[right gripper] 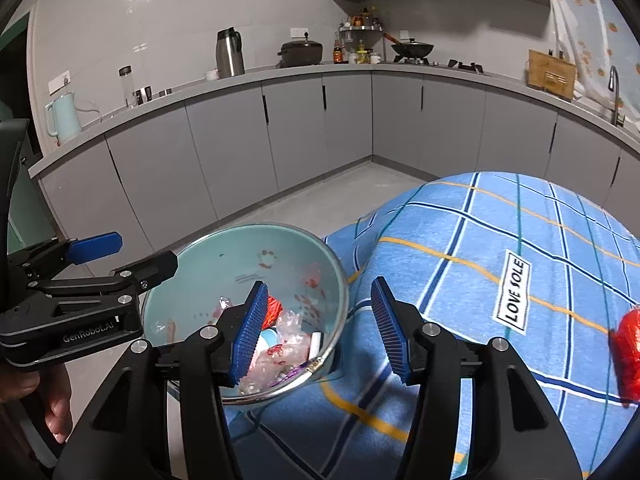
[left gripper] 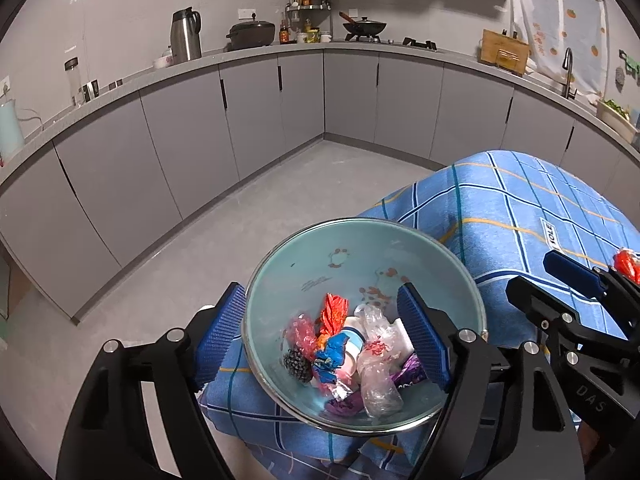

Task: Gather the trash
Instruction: 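Move both tools back over the red bag and checkered rag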

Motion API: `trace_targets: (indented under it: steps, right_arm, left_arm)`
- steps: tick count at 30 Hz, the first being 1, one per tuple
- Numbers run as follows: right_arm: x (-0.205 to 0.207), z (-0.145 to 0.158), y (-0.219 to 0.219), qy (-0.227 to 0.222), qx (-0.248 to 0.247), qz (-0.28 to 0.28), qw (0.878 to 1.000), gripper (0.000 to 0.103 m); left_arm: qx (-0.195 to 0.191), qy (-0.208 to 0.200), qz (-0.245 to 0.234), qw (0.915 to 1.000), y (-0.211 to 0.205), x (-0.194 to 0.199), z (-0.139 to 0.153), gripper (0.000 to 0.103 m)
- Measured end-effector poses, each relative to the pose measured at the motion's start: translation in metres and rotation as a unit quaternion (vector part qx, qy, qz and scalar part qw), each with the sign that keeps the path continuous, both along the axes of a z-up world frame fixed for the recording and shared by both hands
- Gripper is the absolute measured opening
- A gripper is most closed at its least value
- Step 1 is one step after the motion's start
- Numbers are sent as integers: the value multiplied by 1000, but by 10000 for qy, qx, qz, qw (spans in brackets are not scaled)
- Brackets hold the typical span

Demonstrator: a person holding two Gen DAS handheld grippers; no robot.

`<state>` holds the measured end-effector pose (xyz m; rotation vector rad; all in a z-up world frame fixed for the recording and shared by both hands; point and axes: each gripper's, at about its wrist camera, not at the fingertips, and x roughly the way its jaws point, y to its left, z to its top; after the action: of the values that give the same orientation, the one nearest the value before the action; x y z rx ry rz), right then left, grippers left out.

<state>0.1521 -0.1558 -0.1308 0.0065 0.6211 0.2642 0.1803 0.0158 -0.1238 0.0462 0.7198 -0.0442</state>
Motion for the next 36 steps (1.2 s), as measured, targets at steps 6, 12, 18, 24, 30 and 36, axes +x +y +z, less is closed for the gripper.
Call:
trace_targets:
  steps: [6,12,18,24,30,36]
  right_arm:
    - [-7,9,-12,-129,104,-84,9998,55]
    - [-16,16,-26,-232,171,-192,9994,56]
    - [-26,22,-44,-340,198,-358,9986,57]
    - [-37,24,-64,-398,243,-556,9974,57]
    - [-45,25,-88,-442,241,-835,9952,57]
    - [-53,22,-112,-463,237,-1121,9923,58]
  left_arm:
    - [58,-128,-44,9999,-10,-6,11,84]
    - [101,-204,-164,9996,-25,-12,20,86]
    - [167,-272,-285,9991,-42,-16,26,89]
    - [239,-328,-480,9980,-66,-18,30,90]
    - [252,-361,-728,9964,-92,-19,32,90]
    - [282,-366,-1059,9933,-124,-21,31,90]
